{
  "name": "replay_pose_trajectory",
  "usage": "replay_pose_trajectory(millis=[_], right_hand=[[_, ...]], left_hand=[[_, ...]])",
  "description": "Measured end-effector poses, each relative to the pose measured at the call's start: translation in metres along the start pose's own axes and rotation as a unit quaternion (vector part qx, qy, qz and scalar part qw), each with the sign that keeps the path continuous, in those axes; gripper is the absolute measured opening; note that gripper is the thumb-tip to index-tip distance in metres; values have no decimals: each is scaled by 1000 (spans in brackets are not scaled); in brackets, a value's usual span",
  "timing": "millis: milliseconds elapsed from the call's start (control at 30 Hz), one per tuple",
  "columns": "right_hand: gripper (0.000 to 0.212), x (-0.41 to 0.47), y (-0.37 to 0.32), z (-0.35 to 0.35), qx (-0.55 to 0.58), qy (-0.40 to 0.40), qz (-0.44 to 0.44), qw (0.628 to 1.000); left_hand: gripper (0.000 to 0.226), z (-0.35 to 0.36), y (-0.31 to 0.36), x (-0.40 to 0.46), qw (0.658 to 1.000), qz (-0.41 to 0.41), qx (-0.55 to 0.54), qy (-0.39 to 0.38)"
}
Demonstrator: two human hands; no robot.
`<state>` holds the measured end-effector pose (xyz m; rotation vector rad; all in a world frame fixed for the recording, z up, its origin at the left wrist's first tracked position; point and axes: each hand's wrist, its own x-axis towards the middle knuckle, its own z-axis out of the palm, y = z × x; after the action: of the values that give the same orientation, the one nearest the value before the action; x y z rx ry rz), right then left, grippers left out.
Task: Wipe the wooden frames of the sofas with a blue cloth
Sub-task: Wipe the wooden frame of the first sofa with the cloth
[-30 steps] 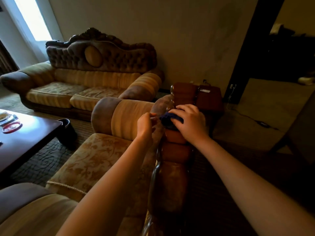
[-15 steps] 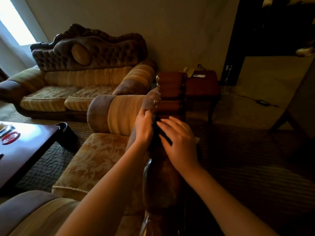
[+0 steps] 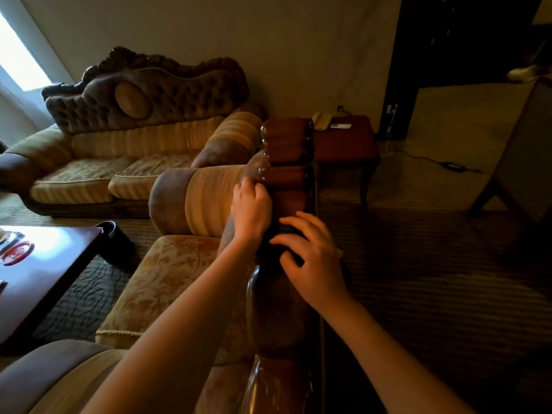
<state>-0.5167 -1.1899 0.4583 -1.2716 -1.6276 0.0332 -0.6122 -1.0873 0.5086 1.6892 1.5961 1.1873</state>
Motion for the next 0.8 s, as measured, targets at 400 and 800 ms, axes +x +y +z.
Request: replay_pose_trajectory(millis=[400,800], right_hand=[[32,8,21,2,271,83,310,908],[38,90,99,35,251,34,410,876]], left_hand=[[45,7,6,-4,989,0,150,-12],[30,8,5,1,994,-45,101,5]])
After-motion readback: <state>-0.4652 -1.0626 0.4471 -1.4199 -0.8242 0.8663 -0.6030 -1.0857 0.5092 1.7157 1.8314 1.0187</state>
